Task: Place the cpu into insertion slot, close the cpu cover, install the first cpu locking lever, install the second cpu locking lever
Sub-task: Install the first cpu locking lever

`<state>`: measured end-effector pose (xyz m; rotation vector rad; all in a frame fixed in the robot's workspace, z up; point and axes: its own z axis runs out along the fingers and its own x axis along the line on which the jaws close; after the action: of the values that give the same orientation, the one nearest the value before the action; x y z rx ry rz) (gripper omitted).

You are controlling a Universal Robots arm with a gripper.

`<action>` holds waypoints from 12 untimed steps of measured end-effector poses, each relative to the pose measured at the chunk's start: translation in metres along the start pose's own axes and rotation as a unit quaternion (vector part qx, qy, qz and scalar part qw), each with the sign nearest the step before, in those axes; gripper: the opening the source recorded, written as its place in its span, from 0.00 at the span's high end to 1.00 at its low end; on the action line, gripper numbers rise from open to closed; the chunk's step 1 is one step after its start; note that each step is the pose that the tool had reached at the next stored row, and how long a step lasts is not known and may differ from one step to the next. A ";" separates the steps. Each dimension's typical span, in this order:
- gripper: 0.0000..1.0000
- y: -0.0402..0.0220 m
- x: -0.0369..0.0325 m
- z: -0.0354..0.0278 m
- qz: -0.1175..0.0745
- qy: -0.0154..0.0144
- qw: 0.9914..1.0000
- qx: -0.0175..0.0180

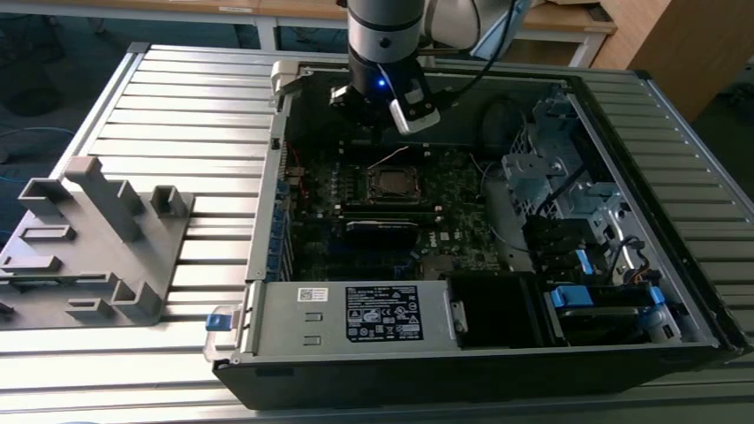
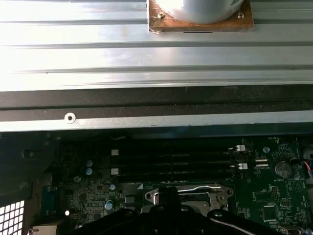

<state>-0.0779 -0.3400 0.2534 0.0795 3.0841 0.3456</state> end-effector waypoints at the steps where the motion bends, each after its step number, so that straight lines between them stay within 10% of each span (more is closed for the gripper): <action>1: 0.89 -0.0001 -0.0001 0.0002 0.000 0.000 1.000 0.001; 12: 0.89 0.0000 -0.0012 0.0008 0.000 0.000 1.000 0.006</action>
<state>-0.0767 -0.3400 0.2527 0.0793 3.0860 0.3269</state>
